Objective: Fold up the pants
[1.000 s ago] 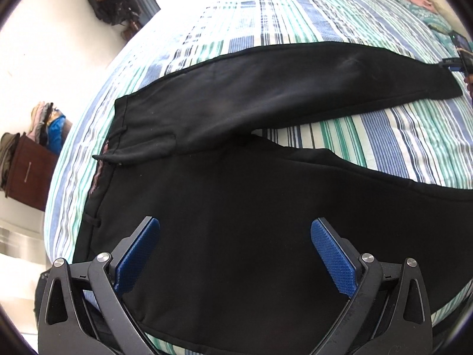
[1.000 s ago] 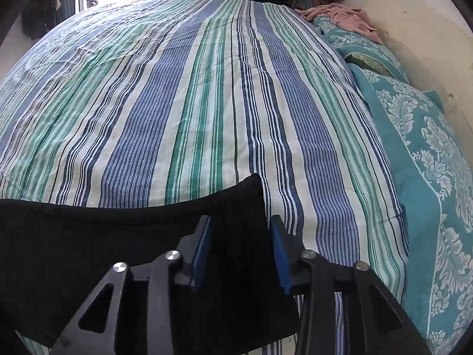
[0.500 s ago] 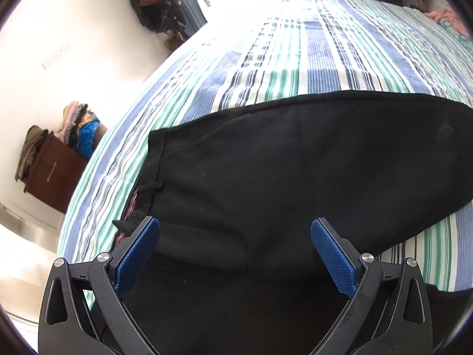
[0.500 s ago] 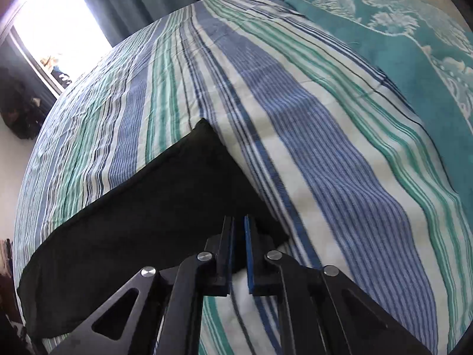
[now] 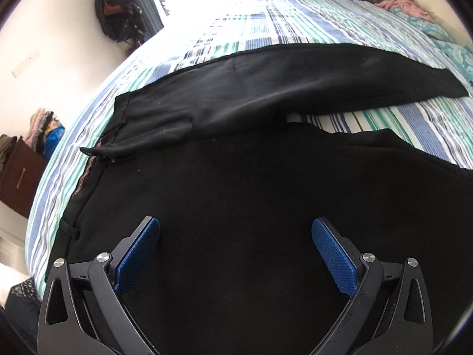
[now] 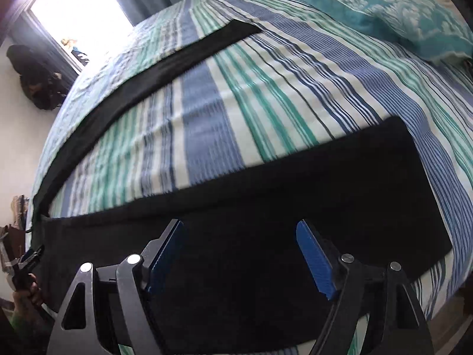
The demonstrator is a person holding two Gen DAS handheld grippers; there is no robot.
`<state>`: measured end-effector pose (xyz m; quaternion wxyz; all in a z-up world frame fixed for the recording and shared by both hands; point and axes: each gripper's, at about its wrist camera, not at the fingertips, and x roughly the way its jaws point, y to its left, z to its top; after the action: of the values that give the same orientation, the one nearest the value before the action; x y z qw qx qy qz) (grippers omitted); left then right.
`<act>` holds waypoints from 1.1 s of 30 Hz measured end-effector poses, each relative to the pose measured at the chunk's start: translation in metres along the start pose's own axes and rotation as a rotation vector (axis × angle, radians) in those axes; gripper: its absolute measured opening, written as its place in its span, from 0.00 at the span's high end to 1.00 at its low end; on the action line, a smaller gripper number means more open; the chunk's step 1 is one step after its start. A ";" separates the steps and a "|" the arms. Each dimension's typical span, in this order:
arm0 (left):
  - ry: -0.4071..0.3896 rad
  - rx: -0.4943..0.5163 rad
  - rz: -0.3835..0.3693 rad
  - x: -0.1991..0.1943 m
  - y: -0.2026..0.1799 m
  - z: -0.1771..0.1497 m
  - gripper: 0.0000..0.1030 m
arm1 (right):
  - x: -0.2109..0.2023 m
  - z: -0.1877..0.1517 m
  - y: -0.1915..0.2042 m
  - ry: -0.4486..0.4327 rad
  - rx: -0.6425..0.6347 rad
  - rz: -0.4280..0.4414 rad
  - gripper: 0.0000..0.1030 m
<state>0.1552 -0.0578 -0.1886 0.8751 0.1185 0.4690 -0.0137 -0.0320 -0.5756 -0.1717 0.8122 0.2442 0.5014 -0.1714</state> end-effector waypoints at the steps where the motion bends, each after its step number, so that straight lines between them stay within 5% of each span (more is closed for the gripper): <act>1: 0.010 -0.006 -0.003 -0.001 0.002 0.001 0.00 | -0.007 -0.009 -0.007 -0.035 0.028 -0.033 0.27; 4: 0.037 -0.037 0.007 -0.008 0.010 0.007 0.01 | -0.036 -0.014 -0.009 -0.140 0.090 -0.149 0.25; 7: 0.001 -0.096 -0.006 -0.018 0.021 0.013 0.01 | -0.049 -0.014 0.014 -0.194 0.093 -0.097 0.19; 13: 0.023 -0.072 0.081 0.012 0.031 0.017 0.00 | -0.023 -0.037 0.077 -0.207 -0.031 -0.065 0.18; 17: -0.032 -0.186 -0.057 0.022 0.056 -0.004 0.00 | 0.007 -0.062 0.075 -0.143 -0.001 -0.104 0.16; 23: 0.018 -0.116 -0.029 0.015 0.058 -0.004 0.00 | 0.005 -0.068 0.087 -0.155 -0.080 -0.171 0.12; 33: -0.001 -0.172 -0.017 0.006 0.096 -0.039 0.00 | -0.011 -0.105 0.170 -0.192 -0.209 -0.012 0.12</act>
<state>0.1393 0.0448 -0.1953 0.8822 0.0388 0.4689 0.0190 -0.0245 -0.3763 -0.1636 0.8764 0.1375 0.4379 -0.1458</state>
